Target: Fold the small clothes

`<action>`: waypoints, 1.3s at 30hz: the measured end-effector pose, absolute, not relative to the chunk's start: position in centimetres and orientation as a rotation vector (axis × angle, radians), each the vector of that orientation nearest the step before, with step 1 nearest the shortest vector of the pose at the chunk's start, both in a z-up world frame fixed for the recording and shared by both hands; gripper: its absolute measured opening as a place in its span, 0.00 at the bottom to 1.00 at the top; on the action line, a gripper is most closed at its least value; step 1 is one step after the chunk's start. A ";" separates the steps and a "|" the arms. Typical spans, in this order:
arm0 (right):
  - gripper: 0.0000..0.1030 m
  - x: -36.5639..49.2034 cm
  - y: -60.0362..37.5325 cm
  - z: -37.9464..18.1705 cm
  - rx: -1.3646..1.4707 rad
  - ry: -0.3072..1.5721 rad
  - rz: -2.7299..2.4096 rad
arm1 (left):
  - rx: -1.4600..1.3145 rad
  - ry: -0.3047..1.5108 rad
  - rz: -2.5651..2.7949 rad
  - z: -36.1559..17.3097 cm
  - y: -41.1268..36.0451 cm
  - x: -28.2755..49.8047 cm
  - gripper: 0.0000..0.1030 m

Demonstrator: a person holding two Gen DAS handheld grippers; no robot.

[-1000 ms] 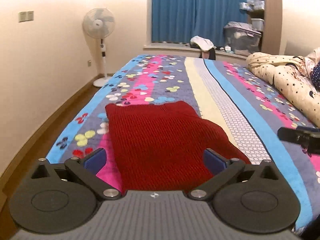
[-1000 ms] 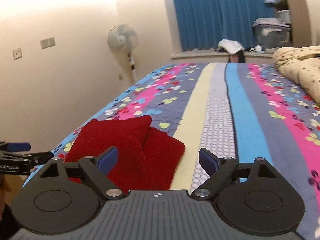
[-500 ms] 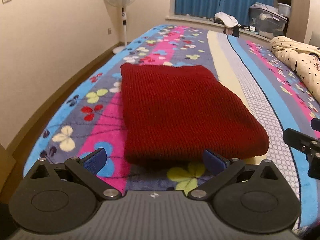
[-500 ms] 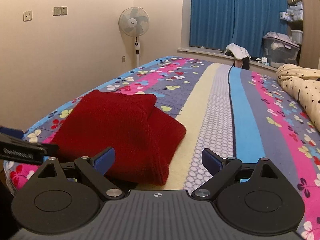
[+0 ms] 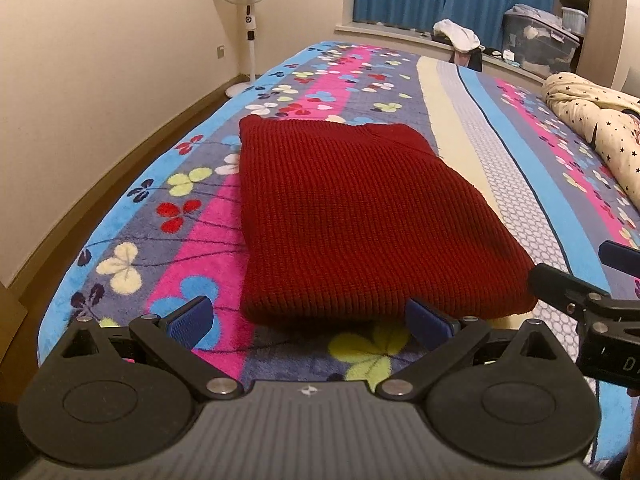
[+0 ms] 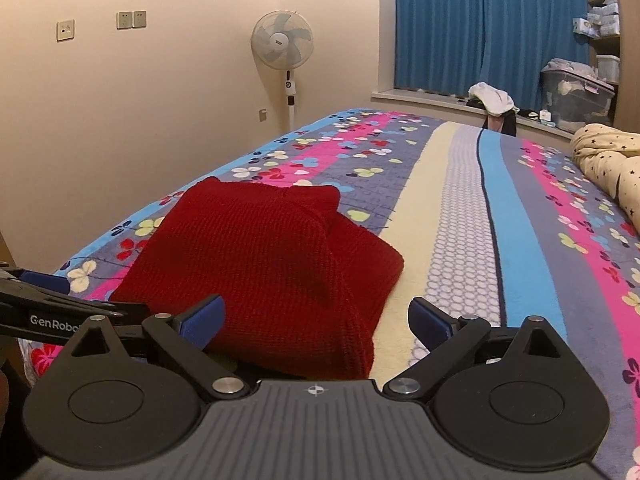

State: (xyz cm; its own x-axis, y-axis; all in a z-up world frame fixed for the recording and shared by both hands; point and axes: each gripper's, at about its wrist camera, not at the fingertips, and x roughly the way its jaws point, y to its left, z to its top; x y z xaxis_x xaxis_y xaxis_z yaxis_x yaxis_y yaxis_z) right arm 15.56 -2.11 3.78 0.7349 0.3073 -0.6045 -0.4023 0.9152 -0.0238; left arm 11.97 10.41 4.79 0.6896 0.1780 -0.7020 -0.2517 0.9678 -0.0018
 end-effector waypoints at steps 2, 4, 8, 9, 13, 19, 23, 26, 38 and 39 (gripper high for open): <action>0.95 15.6 -2.1 3.8 -0.158 0.639 0.394 | -0.100 0.772 0.241 4.8 10.5 12.0 1.00; 0.95 15.6 -2.1 3.7 -0.155 0.640 0.393 | -0.099 0.773 0.242 4.7 10.5 12.0 1.00; 0.95 15.7 -2.3 3.8 -0.136 0.644 0.392 | -0.092 0.776 0.242 4.6 10.4 12.0 1.00; 0.95 15.7 -2.4 3.8 -0.132 0.645 0.392 | -0.092 0.777 0.243 4.6 10.4 11.9 1.00; 0.95 15.8 -2.5 3.8 -0.124 0.648 0.395 | -0.091 0.777 0.244 4.6 10.4 11.9 1.00; 0.95 15.9 -2.2 3.6 -0.137 0.650 0.401 | -0.103 0.773 0.238 4.7 10.7 11.8 1.00; 0.95 15.8 -1.9 3.4 -0.139 0.653 0.404 | -0.103 0.776 0.242 4.7 11.0 11.8 1.00; 0.95 15.7 -1.8 3.6 -0.144 0.641 0.413 | -0.097 0.776 0.239 4.7 10.9 11.8 1.00; 0.95 15.7 -1.6 3.5 -0.149 0.641 0.419 | -0.096 0.773 0.239 4.7 11.0 11.7 1.00; 0.95 15.7 -1.6 3.5 -0.150 0.641 0.419 | -0.096 0.773 0.239 4.7 11.0 11.7 1.00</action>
